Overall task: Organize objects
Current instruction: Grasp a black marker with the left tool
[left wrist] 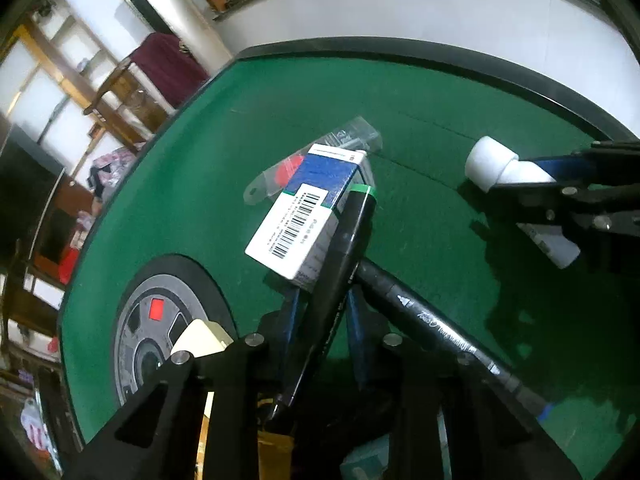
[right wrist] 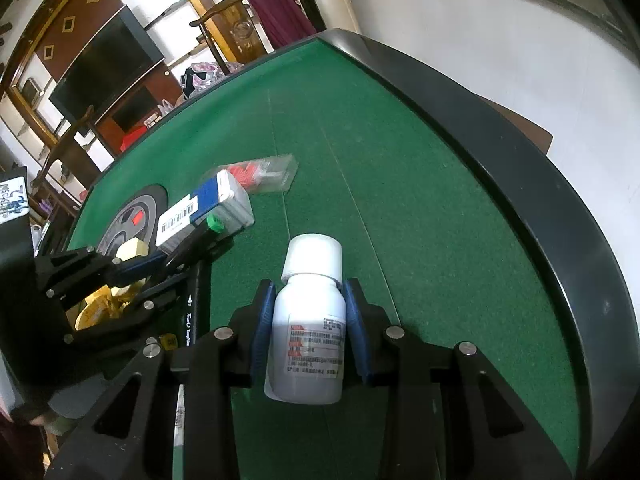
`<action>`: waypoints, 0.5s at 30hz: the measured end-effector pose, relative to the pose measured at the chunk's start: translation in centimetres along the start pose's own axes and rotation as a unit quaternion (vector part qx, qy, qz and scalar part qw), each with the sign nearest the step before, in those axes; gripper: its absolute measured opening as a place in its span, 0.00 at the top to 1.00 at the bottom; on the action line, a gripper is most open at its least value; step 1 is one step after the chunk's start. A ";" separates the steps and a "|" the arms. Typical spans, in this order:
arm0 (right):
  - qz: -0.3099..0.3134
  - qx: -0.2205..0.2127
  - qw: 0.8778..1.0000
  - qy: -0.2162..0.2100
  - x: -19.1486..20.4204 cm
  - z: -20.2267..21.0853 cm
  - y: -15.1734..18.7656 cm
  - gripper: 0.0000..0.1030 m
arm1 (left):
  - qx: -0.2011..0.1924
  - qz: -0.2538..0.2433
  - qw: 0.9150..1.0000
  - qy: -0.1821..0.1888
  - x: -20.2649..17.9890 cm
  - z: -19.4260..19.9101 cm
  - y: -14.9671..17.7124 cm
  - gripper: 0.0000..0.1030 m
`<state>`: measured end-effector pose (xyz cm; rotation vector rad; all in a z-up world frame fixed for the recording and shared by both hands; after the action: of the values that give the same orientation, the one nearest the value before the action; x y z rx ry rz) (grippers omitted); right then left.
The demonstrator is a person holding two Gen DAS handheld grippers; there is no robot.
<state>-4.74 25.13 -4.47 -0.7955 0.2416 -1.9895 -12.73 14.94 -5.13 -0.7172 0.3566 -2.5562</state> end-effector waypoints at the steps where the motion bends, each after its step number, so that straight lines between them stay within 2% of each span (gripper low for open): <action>1: 0.000 0.000 1.000 -0.001 0.0 0.0 0.0 0.68 | -0.003 0.009 1.000 0.000 0.0 0.3 0.1 0.82; 4: -0.012 0.000 1.000 -0.010 0.0 0.0 0.0 0.68 | -0.030 0.059 0.998 0.023 0.5 1.9 0.6 0.88; 6: -0.024 0.003 0.999 -0.026 0.0 0.1 0.0 0.69 | -0.050 0.087 0.994 0.037 1.1 3.6 0.8 0.89; 9: -0.038 0.007 0.997 -0.060 0.2 0.3 0.0 0.69 | -0.088 0.111 0.989 0.035 1.9 6.9 1.5 0.89; 15: -0.016 -0.032 0.994 -0.103 2.4 2.6 -0.4 0.69 | -0.165 0.175 0.970 0.044 4.3 14.7 5.4 0.89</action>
<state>-4.21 23.70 -1.21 -1.0440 0.1741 -1.9204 -6.03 6.37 6.92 -0.5914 0.8714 -2.2172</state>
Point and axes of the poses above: each gripper's, at about its wrist camera, not at the fingertips, and z roughly against the way its jaws point, x to its left, y to its underside, the point moved 7 cm from there along -z, roughly the way its jaws point, and after that the axes turned 10 degrees about -z, right-handed, at the moved point
